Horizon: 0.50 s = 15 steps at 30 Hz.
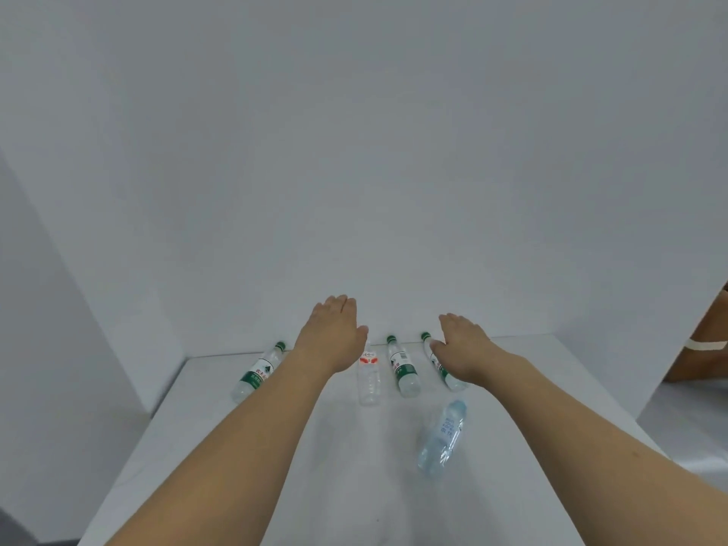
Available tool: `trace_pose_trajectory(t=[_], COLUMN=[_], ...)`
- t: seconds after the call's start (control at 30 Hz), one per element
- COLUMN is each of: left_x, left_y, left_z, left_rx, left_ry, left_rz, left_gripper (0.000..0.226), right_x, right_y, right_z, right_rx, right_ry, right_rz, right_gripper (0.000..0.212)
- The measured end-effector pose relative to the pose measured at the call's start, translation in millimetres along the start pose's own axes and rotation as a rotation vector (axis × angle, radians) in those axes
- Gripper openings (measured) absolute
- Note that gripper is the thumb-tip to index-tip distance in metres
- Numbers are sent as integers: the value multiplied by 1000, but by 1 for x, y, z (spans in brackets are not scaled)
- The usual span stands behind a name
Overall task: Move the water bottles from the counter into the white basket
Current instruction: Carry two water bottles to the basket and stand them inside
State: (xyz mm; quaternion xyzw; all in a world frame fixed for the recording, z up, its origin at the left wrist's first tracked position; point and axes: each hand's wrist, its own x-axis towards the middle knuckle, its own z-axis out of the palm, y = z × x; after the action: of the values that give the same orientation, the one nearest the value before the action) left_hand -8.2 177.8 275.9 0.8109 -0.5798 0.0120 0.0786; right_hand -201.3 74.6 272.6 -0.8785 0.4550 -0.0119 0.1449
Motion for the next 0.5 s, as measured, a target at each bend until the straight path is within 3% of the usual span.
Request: trace_pose_trajectory(t=[0.33,0.4,0.5], left_x=[127,154,191], left_y=[-22,-25,-28], left_z=[120,159,228], left_rx=[-387,-418,-439], left_ry=[-256,-305,-353], left_rz=[-366,-423,-485], left_gripper=[27,24,37], right_x=[114,142,179], right_y=[58,71,91], right_z=[86,118,170], right_rx=[549,598,561], right_ry=[-67,-143,-276], right_rz=[550,635,729], right_gripper=[31,35,52])
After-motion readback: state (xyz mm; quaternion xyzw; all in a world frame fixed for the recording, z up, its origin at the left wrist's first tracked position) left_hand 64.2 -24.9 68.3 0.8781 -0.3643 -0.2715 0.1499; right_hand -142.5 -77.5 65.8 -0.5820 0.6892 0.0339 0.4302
